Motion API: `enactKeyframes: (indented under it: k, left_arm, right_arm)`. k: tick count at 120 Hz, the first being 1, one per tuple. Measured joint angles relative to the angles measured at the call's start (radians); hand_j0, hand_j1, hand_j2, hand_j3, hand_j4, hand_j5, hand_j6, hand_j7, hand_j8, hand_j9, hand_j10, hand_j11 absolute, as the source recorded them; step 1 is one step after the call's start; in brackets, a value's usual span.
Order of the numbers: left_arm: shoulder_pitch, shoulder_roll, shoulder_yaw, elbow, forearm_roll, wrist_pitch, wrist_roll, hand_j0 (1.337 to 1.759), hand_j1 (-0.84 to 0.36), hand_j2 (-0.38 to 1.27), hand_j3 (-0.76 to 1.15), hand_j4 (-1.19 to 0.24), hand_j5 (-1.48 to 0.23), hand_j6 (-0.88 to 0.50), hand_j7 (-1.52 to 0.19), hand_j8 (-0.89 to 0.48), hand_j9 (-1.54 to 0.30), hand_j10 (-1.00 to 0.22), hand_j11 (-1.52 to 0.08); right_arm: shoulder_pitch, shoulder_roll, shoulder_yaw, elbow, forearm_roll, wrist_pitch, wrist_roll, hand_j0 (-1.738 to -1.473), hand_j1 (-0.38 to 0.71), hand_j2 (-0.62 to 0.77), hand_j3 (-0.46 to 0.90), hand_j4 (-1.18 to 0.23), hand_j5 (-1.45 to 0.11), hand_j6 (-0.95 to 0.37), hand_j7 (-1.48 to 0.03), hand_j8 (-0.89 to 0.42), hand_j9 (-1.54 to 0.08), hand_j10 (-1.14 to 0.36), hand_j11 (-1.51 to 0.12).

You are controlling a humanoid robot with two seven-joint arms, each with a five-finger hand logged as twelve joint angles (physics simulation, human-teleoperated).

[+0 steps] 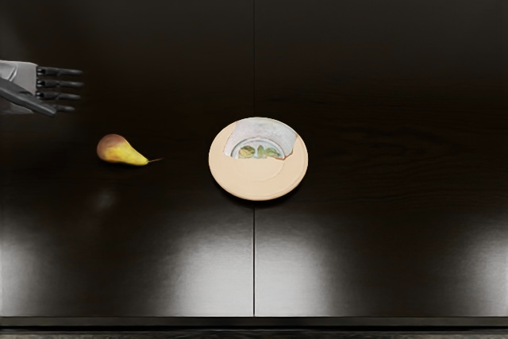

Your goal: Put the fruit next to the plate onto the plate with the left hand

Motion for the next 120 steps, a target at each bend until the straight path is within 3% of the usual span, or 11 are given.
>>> enactKeyframes:
  k: [12,19,32,55,86,120]
  left_arm:
    - [-0.003,-0.001,0.001,0.0,0.002,0.0,0.0,1.658,0.35,0.0,0.0,0.0,0.0,0.0,0.0,0.0,0.0,0.0,0.0]
    - [-0.045,-0.002,0.002,0.0,0.036,0.0,0.0,1.658,0.35,0.0,0.0,0.0,0.0,0.0,0.0,0.0,0.0,0.0,0.0]
    - [-0.119,-0.032,0.005,-0.003,0.228,0.0,0.0,1.658,0.35,0.0,0.0,0.0,0.0,0.0,0.0,0.0,0.0,0.0,0.0]
    - [-0.163,-0.1,0.005,-0.034,0.52,0.0,0.0,1.658,0.35,0.0,0.0,0.0,0.0,0.0,0.0,0.0,0.0,0.0,0.0]
    - [-0.173,-0.099,0.003,-0.269,0.738,0.0,0.0,1.658,0.35,0.0,0.0,0.0,0.0,0.0,0.0,0.0,0.0,0.0,0.0]
    - [-0.145,-0.098,0.002,-0.464,0.89,0.001,0.0,1.658,0.32,0.0,0.0,-0.03,-0.03,-0.03,-0.03,-0.03,-0.03,-0.03,-0.03]
  right_arm:
    - [0.0,0.0,0.0,0.0,0.0,0.001,0.0,-1.658,-0.35,0.0,0.0,0.0,0.0,0.0,0.0,0.0,0.0,0.0,0.0]
    - [0.0,0.0,0.0,0.0,0.0,0.0,0.0,-1.658,-0.35,0.0,0.0,0.0,0.0,0.0,0.0,0.0,0.0,0.0,0.0]
    - [0.0,0.0,-0.001,-0.001,0.0,0.0,0.0,-1.658,-0.35,0.0,0.0,0.0,0.0,0.0,0.0,0.0,0.0,0.0,0.0]
    - [-0.001,0.0,-0.001,-0.001,0.0,-0.001,0.0,-1.658,-0.35,0.0,0.0,0.0,0.0,0.0,0.0,0.0,0.0,0.0,0.0]
    - [-0.001,0.0,-0.001,-0.001,0.0,-0.001,0.0,-1.658,-0.35,0.0,0.0,0.0,0.0,0.0,0.0,0.0,0.0,0.0,0.0]
    - [-0.001,0.0,-0.001,-0.001,0.0,-0.001,0.0,-1.658,-0.35,0.0,0.0,0.0,0.0,0.0,0.0,0.0,0.0,0.0,0.0]
